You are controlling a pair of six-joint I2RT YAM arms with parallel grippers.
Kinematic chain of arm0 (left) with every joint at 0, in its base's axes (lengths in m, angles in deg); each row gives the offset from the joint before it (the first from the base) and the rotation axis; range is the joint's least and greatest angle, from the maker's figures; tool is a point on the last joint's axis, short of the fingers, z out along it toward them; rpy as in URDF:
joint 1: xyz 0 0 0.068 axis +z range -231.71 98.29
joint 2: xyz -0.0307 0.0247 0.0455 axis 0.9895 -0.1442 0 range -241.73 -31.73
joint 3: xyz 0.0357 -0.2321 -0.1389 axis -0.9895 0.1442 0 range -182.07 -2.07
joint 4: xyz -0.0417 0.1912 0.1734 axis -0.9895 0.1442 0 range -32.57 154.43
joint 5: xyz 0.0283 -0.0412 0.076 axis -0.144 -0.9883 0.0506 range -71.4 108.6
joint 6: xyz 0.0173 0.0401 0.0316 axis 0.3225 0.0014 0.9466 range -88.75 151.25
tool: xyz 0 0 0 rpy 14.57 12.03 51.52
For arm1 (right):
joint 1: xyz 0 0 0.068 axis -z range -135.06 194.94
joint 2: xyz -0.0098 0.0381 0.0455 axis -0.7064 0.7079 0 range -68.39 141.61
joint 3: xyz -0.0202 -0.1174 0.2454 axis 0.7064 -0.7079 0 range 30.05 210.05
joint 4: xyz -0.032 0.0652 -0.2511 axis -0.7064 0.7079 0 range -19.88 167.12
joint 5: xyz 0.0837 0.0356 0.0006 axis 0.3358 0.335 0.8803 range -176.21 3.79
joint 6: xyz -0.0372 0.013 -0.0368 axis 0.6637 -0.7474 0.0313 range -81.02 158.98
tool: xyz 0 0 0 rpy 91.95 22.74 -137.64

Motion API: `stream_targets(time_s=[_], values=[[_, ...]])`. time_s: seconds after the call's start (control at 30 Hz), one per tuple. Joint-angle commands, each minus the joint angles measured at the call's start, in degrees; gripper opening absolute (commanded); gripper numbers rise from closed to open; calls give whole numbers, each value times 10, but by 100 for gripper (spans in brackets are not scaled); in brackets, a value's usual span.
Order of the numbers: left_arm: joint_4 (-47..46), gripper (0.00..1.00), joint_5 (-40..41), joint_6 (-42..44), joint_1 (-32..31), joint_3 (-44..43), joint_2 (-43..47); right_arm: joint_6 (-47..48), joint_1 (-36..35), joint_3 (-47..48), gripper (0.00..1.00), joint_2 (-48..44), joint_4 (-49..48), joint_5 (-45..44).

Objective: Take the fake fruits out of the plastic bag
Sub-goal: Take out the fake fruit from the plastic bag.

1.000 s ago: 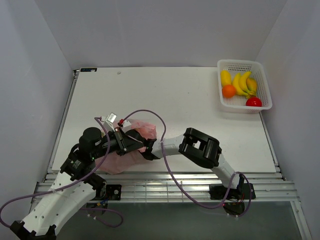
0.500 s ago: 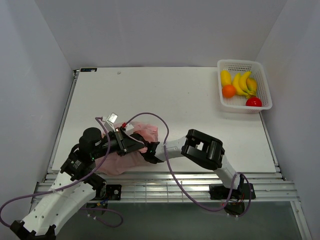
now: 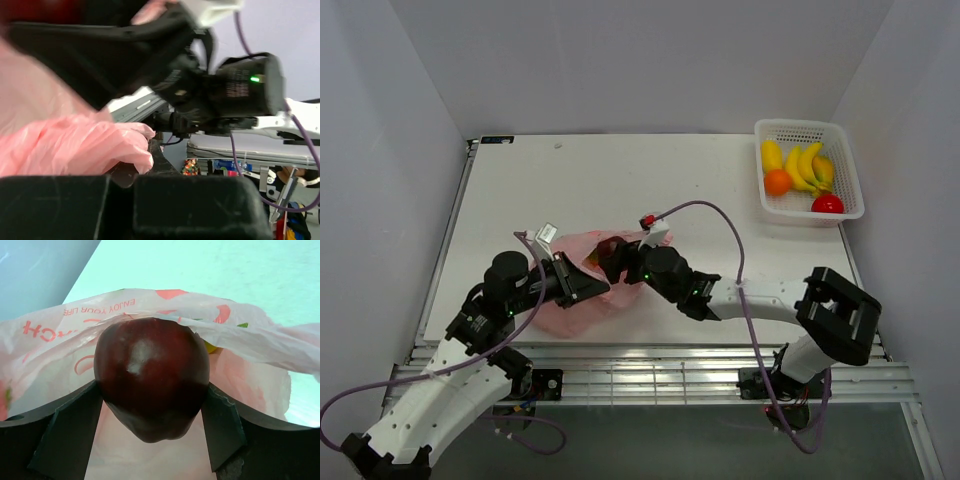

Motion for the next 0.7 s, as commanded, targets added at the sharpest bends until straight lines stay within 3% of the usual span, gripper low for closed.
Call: stream_targets(time_s=[0.0, 0.13, 0.27, 0.47, 0.6, 0.67], values=[[-18, 0, 15, 15, 3, 1, -18, 48, 22, -33, 27, -86, 49, -83], [-65, 0, 1, 19, 3, 21, -39, 77, 102, -59, 27, -181, 111, -96], [-95, 0, -7, 34, 3, 16, -94, 116, 230, -53, 27, -271, 137, -60], [-181, 0, -39, 63, 3, -5, -202, 128, 360, 16, 27, -311, 184, 115], [-229, 0, -77, 71, 5, -39, -320, 123, 392, 67, 26, -294, 205, 300], [-273, 0, -104, 62, 7, -44, -347, 123, 392, 78, 25, -280, 204, 347]])
